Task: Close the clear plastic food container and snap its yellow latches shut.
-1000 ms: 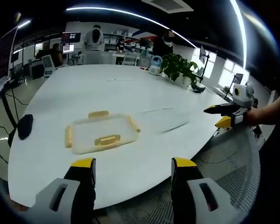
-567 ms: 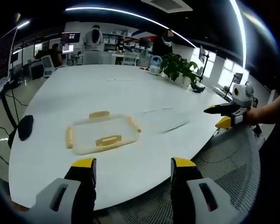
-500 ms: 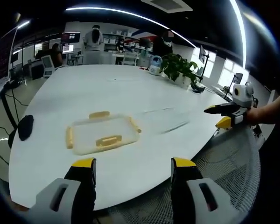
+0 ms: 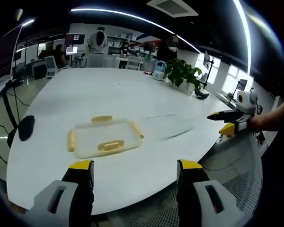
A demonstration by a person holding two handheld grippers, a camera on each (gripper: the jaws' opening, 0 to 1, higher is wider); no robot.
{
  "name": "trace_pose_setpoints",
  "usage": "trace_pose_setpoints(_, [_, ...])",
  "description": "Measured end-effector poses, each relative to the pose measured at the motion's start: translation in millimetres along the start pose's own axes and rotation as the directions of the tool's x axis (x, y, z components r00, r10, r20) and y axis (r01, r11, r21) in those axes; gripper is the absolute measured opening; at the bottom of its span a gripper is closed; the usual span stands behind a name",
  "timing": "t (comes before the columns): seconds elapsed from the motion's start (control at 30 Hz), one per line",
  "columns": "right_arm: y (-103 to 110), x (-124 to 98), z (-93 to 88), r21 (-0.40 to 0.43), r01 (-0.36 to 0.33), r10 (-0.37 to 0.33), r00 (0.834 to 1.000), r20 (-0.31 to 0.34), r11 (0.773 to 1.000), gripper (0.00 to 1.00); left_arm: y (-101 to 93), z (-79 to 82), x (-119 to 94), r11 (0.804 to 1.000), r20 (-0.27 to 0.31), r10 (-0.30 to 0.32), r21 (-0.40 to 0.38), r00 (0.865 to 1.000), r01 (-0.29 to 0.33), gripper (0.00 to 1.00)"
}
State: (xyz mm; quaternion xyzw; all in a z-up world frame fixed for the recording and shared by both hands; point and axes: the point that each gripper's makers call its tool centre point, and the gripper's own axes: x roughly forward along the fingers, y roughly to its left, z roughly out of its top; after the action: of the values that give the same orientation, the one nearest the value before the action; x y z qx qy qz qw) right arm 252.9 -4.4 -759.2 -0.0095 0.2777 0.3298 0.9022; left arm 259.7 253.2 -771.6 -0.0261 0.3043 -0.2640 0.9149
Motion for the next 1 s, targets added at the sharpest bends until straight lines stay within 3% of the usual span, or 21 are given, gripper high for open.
trace_pose_setpoints(0.4, [2.7,4.1,13.1,-0.008,-0.036,0.037,0.999,0.04,0.999,0.82,-2.6,3.1,2.3,0.998,0.033,-0.002,-0.06,0.999,0.004,0.99])
trace_pose_setpoints(0.67, [5.3,5.9,13.1,-0.018,-0.046,0.047,0.999,0.028,0.999,0.81,-2.8,-5.1,3.8,0.999,-0.006,-0.011,-0.042,1.0,0.011,0.98])
trace_pose_setpoints(1.0, [15.7,18.2,31.8,-0.041,-0.074,0.076,0.996,0.045,0.996,0.8,4.7,-1.3,2.4,1.0,-0.008,-0.012,-0.019,1.0,0.012,0.93])
